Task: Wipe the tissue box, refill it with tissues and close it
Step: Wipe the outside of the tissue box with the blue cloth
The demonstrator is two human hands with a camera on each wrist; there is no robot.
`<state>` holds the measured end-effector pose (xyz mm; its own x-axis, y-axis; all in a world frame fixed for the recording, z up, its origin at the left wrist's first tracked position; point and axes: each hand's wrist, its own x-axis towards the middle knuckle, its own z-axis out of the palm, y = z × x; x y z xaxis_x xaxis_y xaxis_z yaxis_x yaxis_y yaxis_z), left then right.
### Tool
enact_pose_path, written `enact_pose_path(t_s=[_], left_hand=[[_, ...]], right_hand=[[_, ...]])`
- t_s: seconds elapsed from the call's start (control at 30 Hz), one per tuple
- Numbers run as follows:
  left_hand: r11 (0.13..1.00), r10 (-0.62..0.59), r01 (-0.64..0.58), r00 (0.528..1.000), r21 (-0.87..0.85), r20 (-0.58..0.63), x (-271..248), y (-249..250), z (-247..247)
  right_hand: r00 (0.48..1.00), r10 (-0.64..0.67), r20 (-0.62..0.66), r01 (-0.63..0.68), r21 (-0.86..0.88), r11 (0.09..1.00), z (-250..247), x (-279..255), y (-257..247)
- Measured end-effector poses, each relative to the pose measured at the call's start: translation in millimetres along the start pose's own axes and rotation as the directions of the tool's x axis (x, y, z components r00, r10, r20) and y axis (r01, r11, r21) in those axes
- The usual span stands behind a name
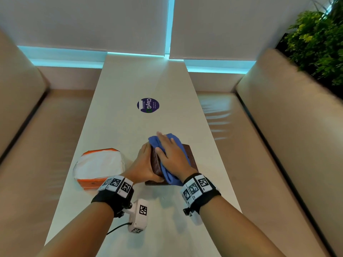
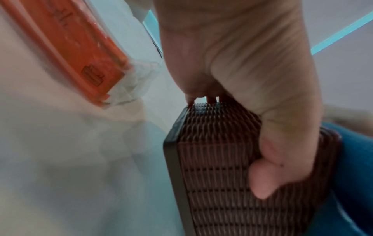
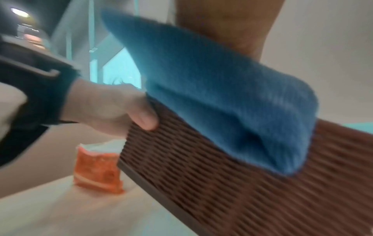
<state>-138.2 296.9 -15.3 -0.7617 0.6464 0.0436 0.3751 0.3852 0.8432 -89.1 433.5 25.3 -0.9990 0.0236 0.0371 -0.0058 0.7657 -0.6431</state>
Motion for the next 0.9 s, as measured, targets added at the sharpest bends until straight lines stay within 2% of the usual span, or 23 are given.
enact_pose_path(t_s=[0.03,0.1,0.17,0.2,0.27,0.37,0.47,0.53,0.6,0.67,0.7,0.73,0.8,0.83,0.9], left_hand=[[1.0,-0.005,0.005,1.0,0.004,0.014,-1,-1,-1],[1.0,-0.019,0.019,0.999,0.009,0.042,-4,-7,-3],[1.0,-0.029,0.029,0.998,-0.003,0.049,-7,-11,-3],[0.999,-0.029,0.03,0.999,-0.012,0.046,-7,-11,-3],[1.0,-0.027,0.027,0.999,-0.008,0.041,-6,-10,-3],[0.999,0.001,-0.002,1.0,0.035,0.028,2,-4,-5],[0.997,0.042,-0.043,0.999,0.065,0.018,8,2,-6],[0.999,0.033,-0.033,0.999,0.004,0.009,9,5,-4],[1.0,0.028,-0.028,0.999,-0.001,0.015,9,6,-5],[0.999,0.02,-0.022,0.999,0.05,0.027,9,4,-7],[0.998,0.013,-0.015,0.999,0.067,0.036,8,3,-7],[0.997,0.004,-0.007,0.999,0.071,0.044,8,3,-7],[0.997,-0.014,0.01,0.998,0.07,0.06,9,5,-6],[0.997,-0.019,0.014,0.998,0.075,0.064,11,5,-5],[0.995,-0.024,0.018,0.998,0.096,0.064,13,6,-5]], right_hand=[[0.996,0.044,-0.072,-0.048,-0.06,0.997,0,-1,7],[0.949,0.301,-0.094,-0.313,-0.181,0.932,-2,-2,29],[0.821,0.571,0.008,-0.569,-0.076,0.819,-6,0,49],[0.783,0.619,0.054,-0.619,-0.023,0.785,-6,2,56],[0.801,0.595,0.066,-0.593,-0.048,0.804,-3,3,58],[0.879,0.477,0.017,-0.47,-0.146,0.871,1,-1,38],[0.968,0.238,0.078,-0.232,-0.084,0.969,1,-14,7],[0.993,0.078,0.087,-0.08,0.022,0.997,-2,-20,-4],[0.996,0.06,0.068,-0.065,0.075,0.995,-4,-16,0],[0.985,0.172,0.023,-0.171,-0.054,0.984,-6,-10,20],[0.958,0.287,0.007,-0.284,-0.114,0.952,-7,-8,32],[0.904,0.428,0.007,-0.424,-0.113,0.898,-9,-8,44],[0.771,0.633,0.07,-0.636,0.031,0.771,-15,-10,56],[0.729,0.676,0.109,-0.685,0.104,0.721,-16,-10,59],[0.704,0.698,0.128,-0.71,0.151,0.688,-15,-9,53]])
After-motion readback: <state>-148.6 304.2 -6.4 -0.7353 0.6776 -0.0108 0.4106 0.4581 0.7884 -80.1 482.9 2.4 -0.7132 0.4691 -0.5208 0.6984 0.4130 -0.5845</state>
